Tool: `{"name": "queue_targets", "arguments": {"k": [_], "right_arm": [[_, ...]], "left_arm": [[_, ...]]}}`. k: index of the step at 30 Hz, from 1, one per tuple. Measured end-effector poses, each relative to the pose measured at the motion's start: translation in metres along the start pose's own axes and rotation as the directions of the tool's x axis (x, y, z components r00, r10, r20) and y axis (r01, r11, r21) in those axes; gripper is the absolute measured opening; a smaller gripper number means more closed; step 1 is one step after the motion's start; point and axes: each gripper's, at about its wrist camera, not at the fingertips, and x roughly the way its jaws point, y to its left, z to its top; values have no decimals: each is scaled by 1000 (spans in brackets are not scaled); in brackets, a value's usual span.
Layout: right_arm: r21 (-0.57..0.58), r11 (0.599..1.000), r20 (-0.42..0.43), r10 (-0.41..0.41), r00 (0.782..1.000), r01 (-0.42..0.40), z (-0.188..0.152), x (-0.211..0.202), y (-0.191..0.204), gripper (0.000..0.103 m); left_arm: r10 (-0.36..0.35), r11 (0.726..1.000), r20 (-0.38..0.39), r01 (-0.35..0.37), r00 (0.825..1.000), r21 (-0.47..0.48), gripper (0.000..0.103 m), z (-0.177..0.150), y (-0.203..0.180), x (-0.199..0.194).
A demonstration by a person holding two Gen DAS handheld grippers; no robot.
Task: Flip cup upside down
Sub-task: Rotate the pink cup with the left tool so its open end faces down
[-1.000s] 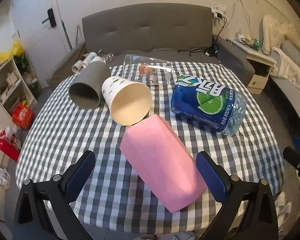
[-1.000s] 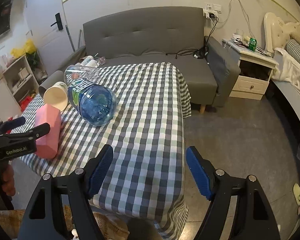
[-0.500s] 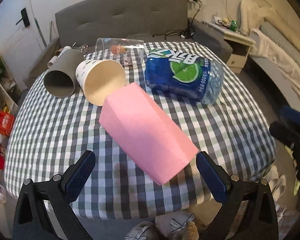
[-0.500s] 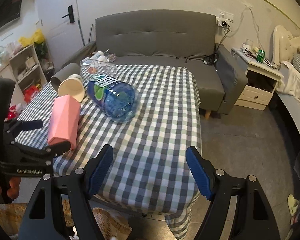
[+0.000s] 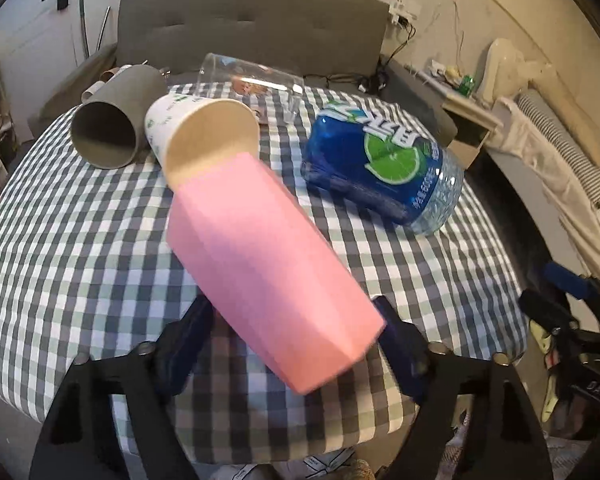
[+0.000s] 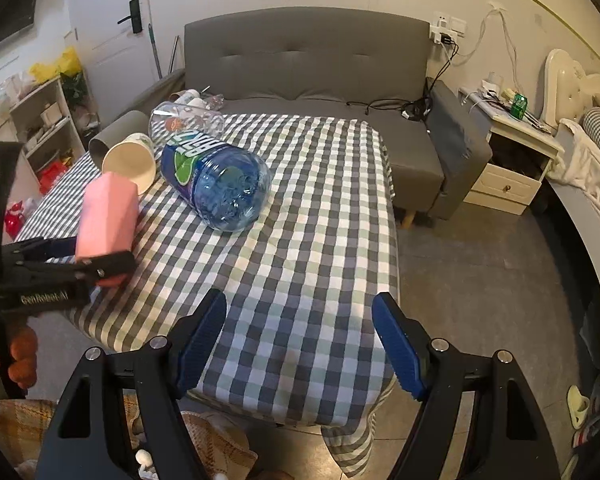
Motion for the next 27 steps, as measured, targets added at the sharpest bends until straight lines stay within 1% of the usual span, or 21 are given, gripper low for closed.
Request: {"name": "queue_targets", "arguments": {"k": [2, 5, 6, 8, 12, 16, 21, 24, 27], "right_arm": [[-14, 1000, -5, 3, 1000, -3, 1, 2, 6, 75], [-35, 999, -4, 15, 1000, -15, 4, 5, 17, 75], [-42, 999, -1, 17, 1000, -17, 5, 5, 20, 75], [-48, 998, 6, 28, 1000, -28, 8, 6, 28, 75], [-71, 997, 13, 46, 999, -45, 12, 6, 41, 75], [-96, 995, 21, 41, 999, -39, 14, 3, 51, 75], [-85, 996, 35, 38, 999, -35, 14, -2, 49, 75], [-77, 996, 44, 50, 998, -46, 19, -5, 48, 75], [-99, 995, 62, 36, 997, -30, 24, -9, 50, 75]], "left_arm": [[2, 1000, 11, -2, 1000, 5, 71, 0, 5, -6], [3, 1000, 50, -4, 999, 15, 64, 0, 13, -20], [3, 1000, 76, -5, 997, 18, 63, 0, 15, -25], [-3, 1000, 95, 0, 996, 31, 60, 0, 17, -31], [8, 998, 122, -16, 992, 64, 58, -2, 19, -41], [10, 998, 156, -19, 988, 58, 57, 1, 22, -49], [1, 997, 182, -15, 983, 75, 56, 6, 19, -56], [-4, 996, 189, -13, 982, 89, 56, 10, 16, -59], [-8, 994, 199, -14, 980, 108, 56, 13, 11, -59]]}}
